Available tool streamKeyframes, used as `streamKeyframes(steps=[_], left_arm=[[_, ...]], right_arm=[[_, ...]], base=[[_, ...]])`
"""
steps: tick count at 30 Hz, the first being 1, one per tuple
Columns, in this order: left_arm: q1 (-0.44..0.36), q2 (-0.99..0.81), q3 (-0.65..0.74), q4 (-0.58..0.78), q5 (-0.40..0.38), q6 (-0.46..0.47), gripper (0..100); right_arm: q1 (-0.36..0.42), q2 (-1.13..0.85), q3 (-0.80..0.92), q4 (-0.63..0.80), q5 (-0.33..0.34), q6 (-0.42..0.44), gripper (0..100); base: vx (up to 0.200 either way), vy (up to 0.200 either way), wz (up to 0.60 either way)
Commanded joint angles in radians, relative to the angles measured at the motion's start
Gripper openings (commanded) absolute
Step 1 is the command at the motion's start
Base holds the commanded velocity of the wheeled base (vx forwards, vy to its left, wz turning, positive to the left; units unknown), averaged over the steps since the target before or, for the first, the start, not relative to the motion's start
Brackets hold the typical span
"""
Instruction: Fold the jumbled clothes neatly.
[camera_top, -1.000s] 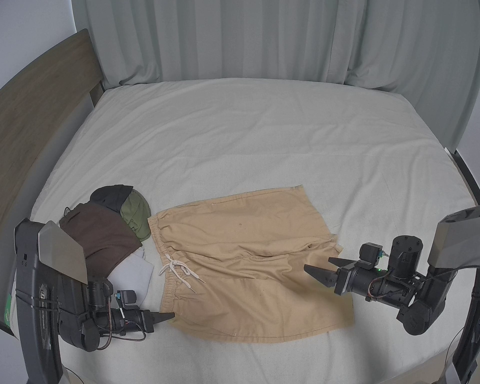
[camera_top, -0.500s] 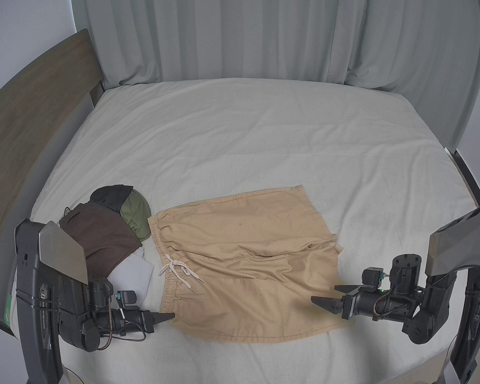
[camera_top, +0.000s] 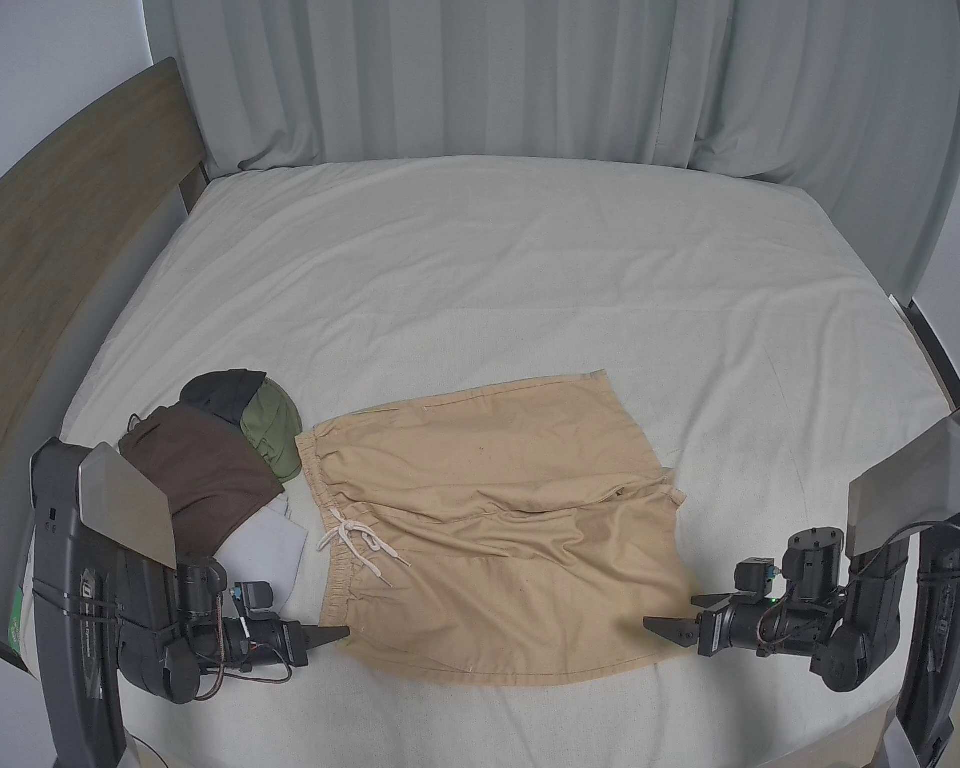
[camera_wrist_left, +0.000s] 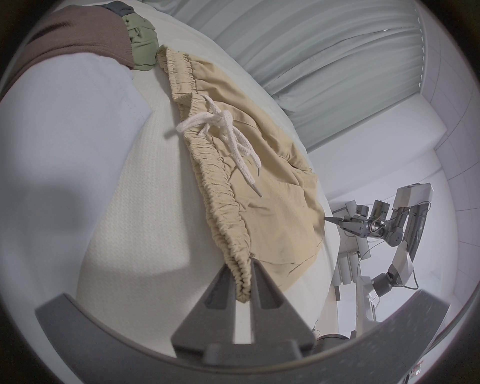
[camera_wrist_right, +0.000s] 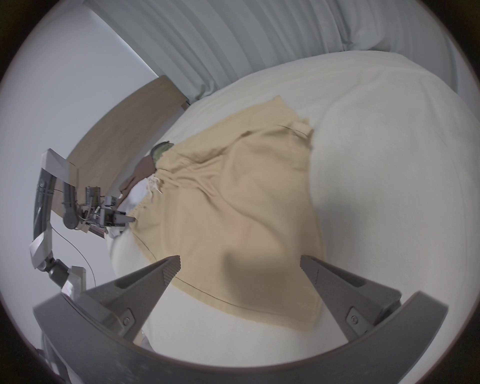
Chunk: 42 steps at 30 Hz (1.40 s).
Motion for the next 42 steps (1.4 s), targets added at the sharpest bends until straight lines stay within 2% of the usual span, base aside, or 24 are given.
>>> streamKeyframes(steps=[1,10,18,25,33,39,40,42], left_arm=[[0.0,0.0,0.0,0.0,0.0,-0.001,0],[0.0,0.0,0.002,0.0,0.0,-0.001,0],[0.0,0.0,0.002,0.0,0.0,-0.001,0],[0.0,0.0,0.002,0.0,0.0,-0.001,0],[0.0,0.001,0.002,0.0,-0.002,-0.001,0],[0.0,0.001,0.002,0.0,0.0,-0.001,0],[0.0,0.001,0.002,0.0,0.0,-0.001,0],[0.0,0.001,0.002,0.0,0.0,-0.001,0]], right_arm=[[-0.026,0.042,0.02,0.001,-0.014,-0.012,100],[-0.043,0.074,0.079,0.001,-0.016,-0.019,100],[-0.085,0.096,0.079,0.001,-0.016,-0.021,100],[-0.091,0.116,0.071,-0.001,-0.012,-0.019,100],[-0.088,0.116,0.068,-0.001,0.063,-0.016,100],[-0.092,0.116,0.06,-0.001,0.075,-0.016,100],[-0.092,0.116,0.062,-0.001,0.075,-0.016,0],[-0.091,0.116,0.06,-0.001,0.075,-0.016,0]], base=[[0.0,0.0,0.0],[0.0,0.0,0.0],[0.0,0.0,0.0],[0.0,0.0,0.0],[0.0,0.0,0.0],[0.0,0.0,0.0],[0.0,0.0,0.0],[0.0,0.0,0.0]])
